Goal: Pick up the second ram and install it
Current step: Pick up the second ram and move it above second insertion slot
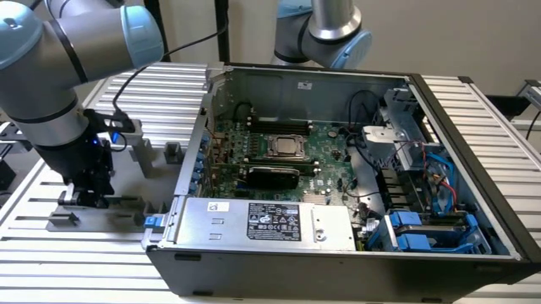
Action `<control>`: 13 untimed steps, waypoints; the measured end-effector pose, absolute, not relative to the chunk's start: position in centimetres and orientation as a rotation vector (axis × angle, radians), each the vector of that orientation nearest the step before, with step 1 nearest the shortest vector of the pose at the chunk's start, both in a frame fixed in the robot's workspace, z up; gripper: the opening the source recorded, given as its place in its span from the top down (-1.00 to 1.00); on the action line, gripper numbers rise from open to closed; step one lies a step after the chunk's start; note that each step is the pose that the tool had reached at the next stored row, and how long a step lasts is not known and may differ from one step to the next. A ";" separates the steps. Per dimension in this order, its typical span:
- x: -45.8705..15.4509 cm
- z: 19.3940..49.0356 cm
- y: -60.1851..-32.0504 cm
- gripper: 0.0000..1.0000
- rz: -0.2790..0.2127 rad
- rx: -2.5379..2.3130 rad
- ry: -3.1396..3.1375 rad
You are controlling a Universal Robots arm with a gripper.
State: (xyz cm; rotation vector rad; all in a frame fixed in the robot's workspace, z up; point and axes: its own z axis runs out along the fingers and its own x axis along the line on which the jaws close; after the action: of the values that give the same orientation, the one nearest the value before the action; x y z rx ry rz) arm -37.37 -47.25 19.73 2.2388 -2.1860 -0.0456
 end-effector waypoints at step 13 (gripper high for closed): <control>-37.6 19.6 -47.2 0.46 -0.046 2.237 -2.188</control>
State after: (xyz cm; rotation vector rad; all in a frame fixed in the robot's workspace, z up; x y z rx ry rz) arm -37.57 -47.25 19.57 2.2374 -2.1878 -0.0460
